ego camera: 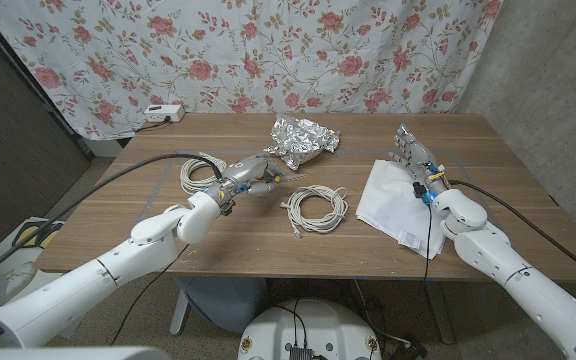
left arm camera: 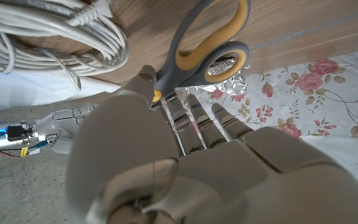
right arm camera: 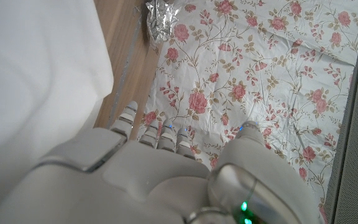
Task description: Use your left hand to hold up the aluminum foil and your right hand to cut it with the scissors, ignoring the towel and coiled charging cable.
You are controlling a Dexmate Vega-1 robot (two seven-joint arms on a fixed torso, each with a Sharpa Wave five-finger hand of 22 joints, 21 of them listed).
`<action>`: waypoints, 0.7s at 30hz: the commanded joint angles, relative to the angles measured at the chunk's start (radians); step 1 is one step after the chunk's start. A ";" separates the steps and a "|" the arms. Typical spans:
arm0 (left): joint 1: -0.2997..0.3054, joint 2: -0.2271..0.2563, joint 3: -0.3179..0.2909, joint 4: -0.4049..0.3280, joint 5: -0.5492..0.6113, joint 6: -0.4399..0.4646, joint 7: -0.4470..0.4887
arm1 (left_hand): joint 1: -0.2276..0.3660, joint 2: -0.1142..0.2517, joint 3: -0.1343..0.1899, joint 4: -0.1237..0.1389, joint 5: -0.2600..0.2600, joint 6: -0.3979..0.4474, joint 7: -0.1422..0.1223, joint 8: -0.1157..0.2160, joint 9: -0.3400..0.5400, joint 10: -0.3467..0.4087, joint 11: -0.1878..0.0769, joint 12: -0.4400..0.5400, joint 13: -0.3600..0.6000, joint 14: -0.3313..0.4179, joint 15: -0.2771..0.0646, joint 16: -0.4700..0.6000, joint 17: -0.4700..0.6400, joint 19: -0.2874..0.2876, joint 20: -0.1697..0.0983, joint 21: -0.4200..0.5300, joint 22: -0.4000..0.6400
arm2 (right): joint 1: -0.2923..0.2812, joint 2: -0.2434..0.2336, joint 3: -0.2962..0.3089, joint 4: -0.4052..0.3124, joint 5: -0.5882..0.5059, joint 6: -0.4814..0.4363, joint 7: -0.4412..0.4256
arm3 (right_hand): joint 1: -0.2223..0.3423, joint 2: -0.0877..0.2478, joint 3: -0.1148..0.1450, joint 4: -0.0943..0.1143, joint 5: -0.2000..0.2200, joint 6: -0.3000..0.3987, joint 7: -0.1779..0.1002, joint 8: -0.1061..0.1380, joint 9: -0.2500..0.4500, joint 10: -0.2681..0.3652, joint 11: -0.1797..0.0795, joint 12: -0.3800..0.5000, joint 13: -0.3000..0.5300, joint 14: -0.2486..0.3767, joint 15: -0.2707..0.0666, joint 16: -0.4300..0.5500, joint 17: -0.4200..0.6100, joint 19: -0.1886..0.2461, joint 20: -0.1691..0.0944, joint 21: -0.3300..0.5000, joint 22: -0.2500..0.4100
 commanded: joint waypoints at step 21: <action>0.039 -0.053 -0.064 0.011 -0.177 -0.081 0.086 | 0.018 0.009 -0.013 -0.001 0.007 0.009 0.005 0.009 0.006 0.063 -0.061 0.046 0.010 0.069 -0.047 0.008 0.011 0.011 -0.006 0.001 0.001 | -0.022 -0.014 0.022 -0.011 0.016 0.026 0.018 | 0.002 0.006 0.008 -0.009 0.003 0.006 0.002 0.004 0.004 0.004 -0.002 0.006 0.000 -0.007 0.002 0.005 0.001 0.002 -0.003 0.007 0.004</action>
